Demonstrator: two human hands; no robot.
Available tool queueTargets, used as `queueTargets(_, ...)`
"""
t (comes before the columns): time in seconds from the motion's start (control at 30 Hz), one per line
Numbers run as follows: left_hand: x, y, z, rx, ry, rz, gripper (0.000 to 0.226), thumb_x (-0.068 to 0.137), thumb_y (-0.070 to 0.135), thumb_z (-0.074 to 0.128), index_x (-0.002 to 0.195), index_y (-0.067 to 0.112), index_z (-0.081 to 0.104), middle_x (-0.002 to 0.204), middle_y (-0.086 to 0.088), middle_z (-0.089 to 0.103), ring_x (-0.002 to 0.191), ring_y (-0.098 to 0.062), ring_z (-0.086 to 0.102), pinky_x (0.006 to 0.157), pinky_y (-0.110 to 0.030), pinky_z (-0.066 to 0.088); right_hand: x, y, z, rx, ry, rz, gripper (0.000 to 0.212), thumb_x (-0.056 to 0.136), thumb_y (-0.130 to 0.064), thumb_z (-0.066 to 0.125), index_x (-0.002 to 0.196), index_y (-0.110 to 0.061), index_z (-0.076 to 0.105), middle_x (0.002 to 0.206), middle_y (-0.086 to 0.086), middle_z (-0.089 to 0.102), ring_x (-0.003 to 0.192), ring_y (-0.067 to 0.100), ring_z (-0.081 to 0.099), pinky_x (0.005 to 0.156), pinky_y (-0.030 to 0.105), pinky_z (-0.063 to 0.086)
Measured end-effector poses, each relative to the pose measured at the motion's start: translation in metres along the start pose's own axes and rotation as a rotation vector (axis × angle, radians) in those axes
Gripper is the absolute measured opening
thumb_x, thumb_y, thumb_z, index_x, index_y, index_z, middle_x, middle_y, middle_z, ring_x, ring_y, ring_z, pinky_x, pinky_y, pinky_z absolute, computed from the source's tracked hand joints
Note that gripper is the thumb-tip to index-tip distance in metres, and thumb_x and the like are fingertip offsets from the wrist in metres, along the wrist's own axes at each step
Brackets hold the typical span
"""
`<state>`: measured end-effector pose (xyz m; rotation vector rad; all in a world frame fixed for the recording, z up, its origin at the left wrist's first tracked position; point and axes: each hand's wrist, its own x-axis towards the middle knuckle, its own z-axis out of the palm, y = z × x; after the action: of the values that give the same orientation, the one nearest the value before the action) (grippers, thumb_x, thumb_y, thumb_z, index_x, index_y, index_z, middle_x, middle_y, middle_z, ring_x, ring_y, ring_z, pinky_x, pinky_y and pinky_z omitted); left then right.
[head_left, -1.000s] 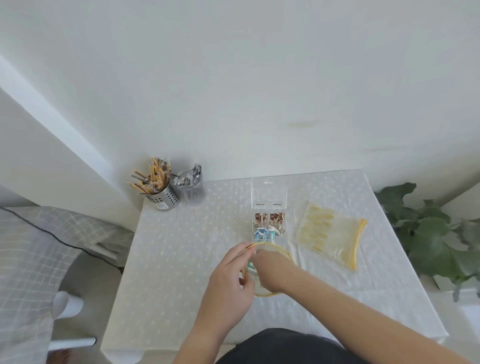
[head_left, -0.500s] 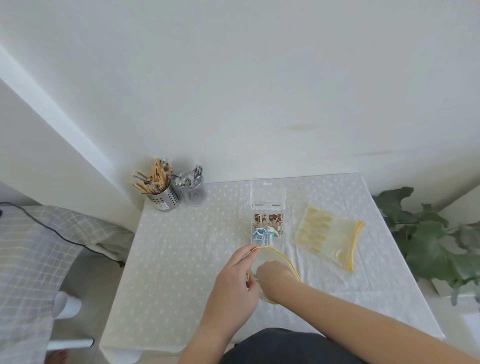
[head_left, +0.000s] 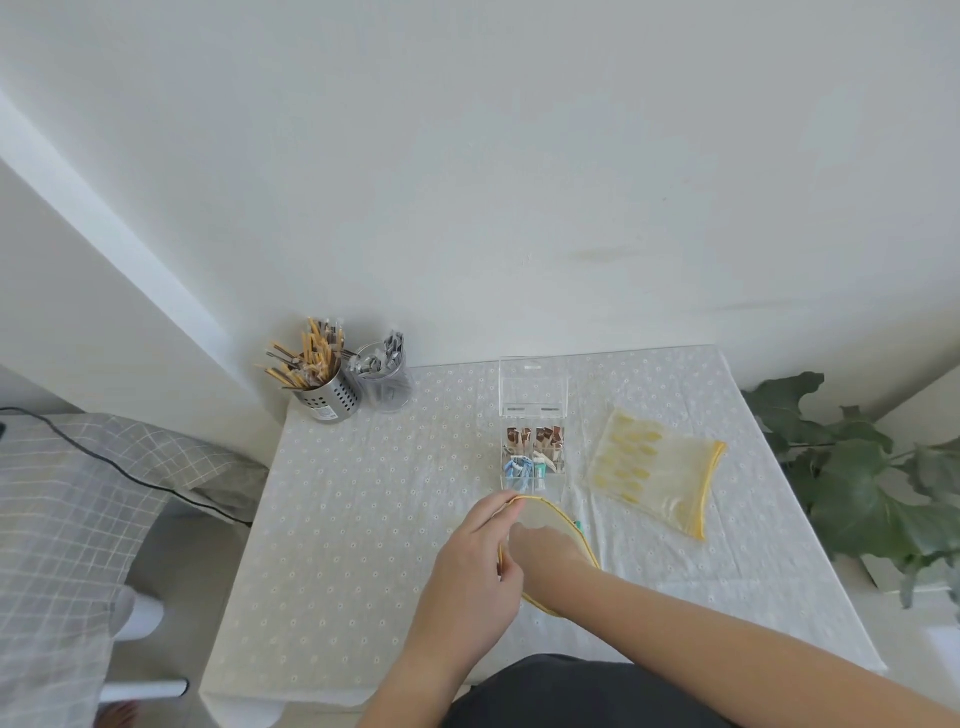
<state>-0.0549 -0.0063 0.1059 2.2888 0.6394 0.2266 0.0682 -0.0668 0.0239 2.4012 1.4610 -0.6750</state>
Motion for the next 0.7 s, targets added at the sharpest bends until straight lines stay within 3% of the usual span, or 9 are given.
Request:
queueTargets(0.3, -0.001, 0.0, 0.001, -0.008, -0.031, -0.012, 0.062, 0.1, 0.006, 0.05, 0.157, 0.031, 0.05, 0.158, 0.037, 0.034, 0.143, 0.009, 0.04, 0.108, -0.028, 0.052, -0.013, 0.01, -0.014, -0.104, -0.099, -0.033, 0.027, 0.103, -0.012, 0.05, 0.125, -0.007, 0.064, 0.123, 0.007, 0.067, 0.116, 0.027, 0.065, 0.096, 0.034, 0.05)
queueTargets(0.53, 0.001, -0.001, -0.004, -0.017, -0.015, -0.028, 0.063, 0.098, 0.004, 0.052, 0.154, 0.031, 0.053, 0.157, 0.034, 0.038, 0.139, 0.005, 0.047, 0.108, -0.028, 0.051, -0.018, 0.005, -0.031, 0.052, 0.034, -0.036, 0.016, 0.094, -0.004, 0.053, 0.103, -0.013, 0.062, 0.09, 0.003, 0.062, 0.091, 0.027, 0.072, 0.074, 0.034, 0.053)
queueTargets(0.7, 0.002, 0.001, -0.003, -0.001, -0.017, -0.027, 0.061, 0.098, 0.003, 0.053, 0.154, 0.029, 0.054, 0.155, 0.035, 0.038, 0.14, 0.012, 0.042, 0.107, -0.024, 0.051, -0.017, 0.009, -0.025, 0.034, 0.01, -0.028, 0.024, 0.099, -0.006, 0.053, 0.122, -0.008, 0.06, 0.111, 0.008, 0.069, 0.098, 0.028, 0.071, 0.074, 0.033, 0.05)
